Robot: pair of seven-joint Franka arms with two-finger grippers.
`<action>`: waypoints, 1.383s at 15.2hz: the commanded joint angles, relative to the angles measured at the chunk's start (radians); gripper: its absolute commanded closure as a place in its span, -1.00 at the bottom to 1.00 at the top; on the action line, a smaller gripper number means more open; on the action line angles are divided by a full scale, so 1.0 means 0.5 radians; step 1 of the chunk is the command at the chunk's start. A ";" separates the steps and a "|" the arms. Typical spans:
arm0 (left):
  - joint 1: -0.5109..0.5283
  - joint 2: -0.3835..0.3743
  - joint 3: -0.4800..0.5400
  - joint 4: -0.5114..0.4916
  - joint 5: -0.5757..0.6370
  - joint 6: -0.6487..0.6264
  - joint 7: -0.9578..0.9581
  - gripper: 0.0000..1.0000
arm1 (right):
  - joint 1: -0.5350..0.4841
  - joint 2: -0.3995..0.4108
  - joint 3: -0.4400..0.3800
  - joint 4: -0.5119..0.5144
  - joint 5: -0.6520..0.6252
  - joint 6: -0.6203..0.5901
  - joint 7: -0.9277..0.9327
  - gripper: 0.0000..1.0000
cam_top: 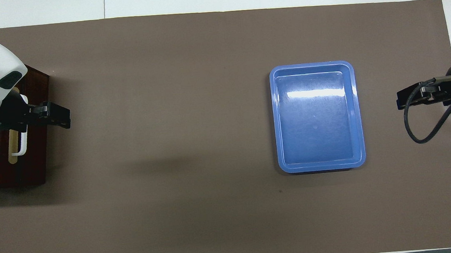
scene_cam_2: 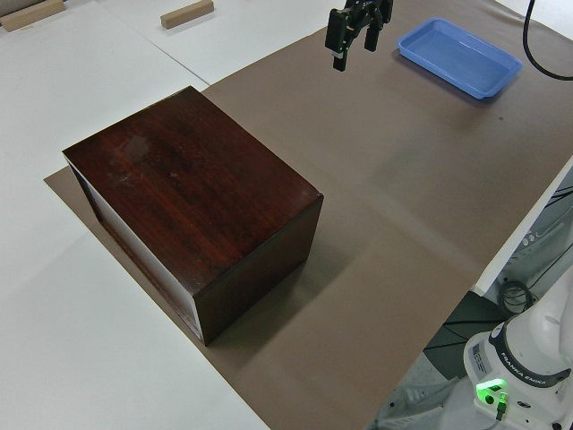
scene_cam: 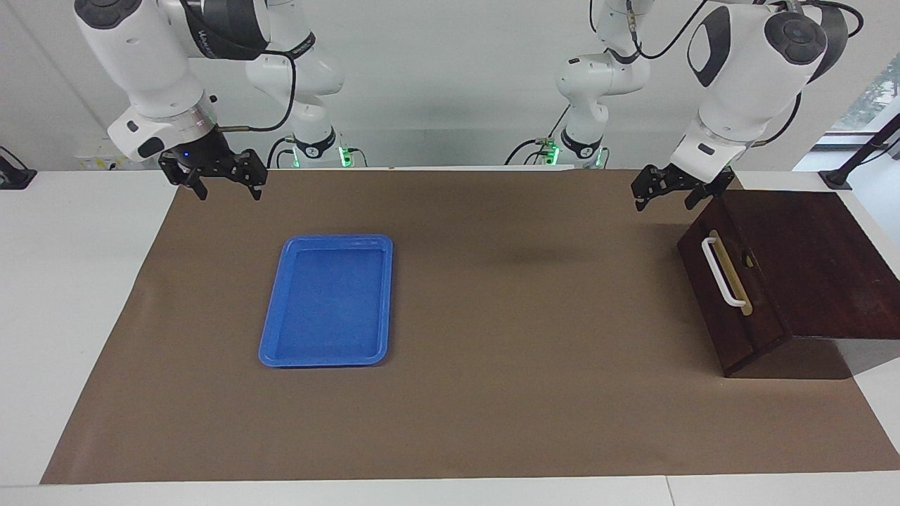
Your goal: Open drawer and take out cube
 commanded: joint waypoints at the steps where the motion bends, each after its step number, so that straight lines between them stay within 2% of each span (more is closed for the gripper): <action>1: -0.008 -0.067 0.023 -0.062 -0.038 -0.009 0.033 -1.00 | -0.019 -0.016 0.010 -0.003 0.027 0.002 0.028 -1.00; 6: -0.030 -0.089 0.023 -0.102 -0.007 0.073 0.030 -1.00 | -0.019 -0.016 0.010 -0.003 0.027 0.002 0.028 -1.00; 9: -0.039 -0.074 0.020 -0.181 0.201 0.199 0.033 -1.00 | -0.019 -0.013 0.010 -0.003 0.027 0.002 0.028 -1.00; 16: -0.006 0.101 0.023 -0.478 0.671 0.680 0.018 -1.00 | -0.019 -0.016 0.010 -0.003 0.027 0.002 0.028 -1.00; 21: 0.163 0.199 0.032 -0.626 0.778 1.040 0.033 -1.00 | -0.019 -0.013 0.010 -0.003 0.027 0.002 0.028 -1.00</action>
